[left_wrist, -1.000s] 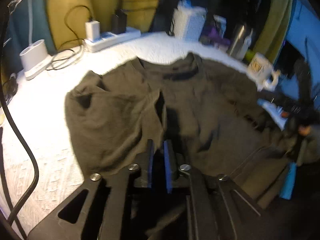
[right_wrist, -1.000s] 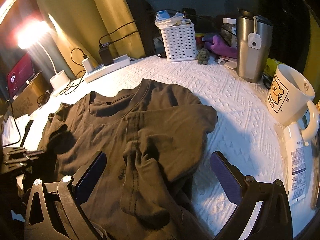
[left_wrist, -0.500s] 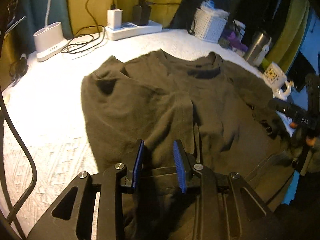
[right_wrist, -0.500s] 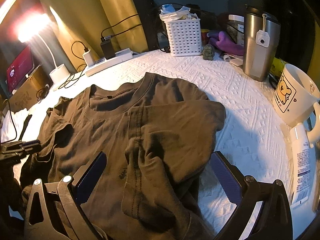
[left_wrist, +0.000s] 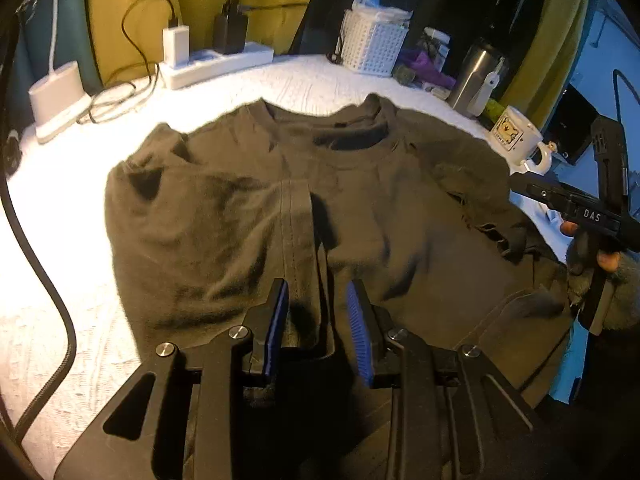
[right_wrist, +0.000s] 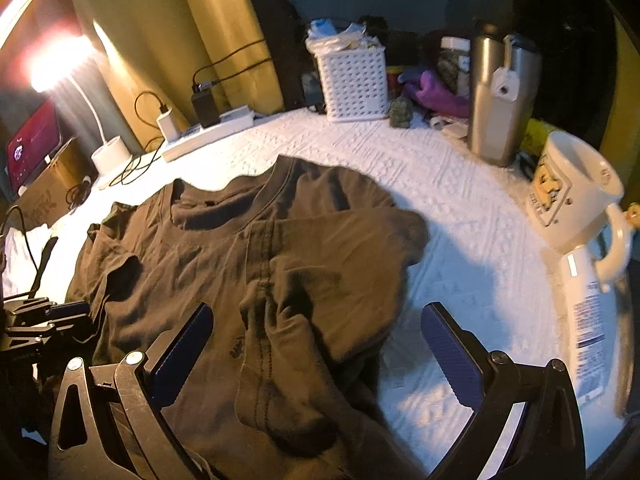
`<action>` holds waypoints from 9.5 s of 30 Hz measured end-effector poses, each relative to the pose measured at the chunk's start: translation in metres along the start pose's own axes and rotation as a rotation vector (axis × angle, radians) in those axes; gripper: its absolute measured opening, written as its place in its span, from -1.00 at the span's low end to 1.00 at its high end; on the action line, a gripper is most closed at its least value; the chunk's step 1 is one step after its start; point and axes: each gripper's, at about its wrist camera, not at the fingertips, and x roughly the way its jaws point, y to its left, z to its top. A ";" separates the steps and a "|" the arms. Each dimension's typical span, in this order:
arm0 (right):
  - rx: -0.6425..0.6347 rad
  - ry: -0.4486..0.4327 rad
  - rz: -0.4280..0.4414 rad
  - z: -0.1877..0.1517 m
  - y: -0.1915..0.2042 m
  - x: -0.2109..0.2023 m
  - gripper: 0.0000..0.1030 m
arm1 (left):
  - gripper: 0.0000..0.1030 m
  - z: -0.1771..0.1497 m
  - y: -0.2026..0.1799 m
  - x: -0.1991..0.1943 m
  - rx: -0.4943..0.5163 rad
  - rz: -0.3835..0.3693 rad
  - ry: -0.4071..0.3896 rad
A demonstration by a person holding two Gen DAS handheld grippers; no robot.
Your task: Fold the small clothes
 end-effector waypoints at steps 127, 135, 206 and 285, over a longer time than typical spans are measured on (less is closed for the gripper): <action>-0.088 -0.293 -0.146 0.030 -0.018 -0.102 -0.88 | -0.80 0.016 0.058 -0.146 -0.042 0.294 -0.469; -0.087 -0.285 -0.144 0.059 -0.026 -0.082 -0.88 | -0.80 0.042 0.067 -0.132 -0.051 0.305 -0.458; -0.053 0.001 -0.222 0.053 -0.090 0.027 0.14 | -0.22 0.041 0.144 -0.028 -0.278 0.393 -0.246; 0.058 -0.007 -0.023 -0.087 -0.044 -0.036 -0.81 | -0.33 -0.123 0.034 -0.056 -0.098 0.171 -0.076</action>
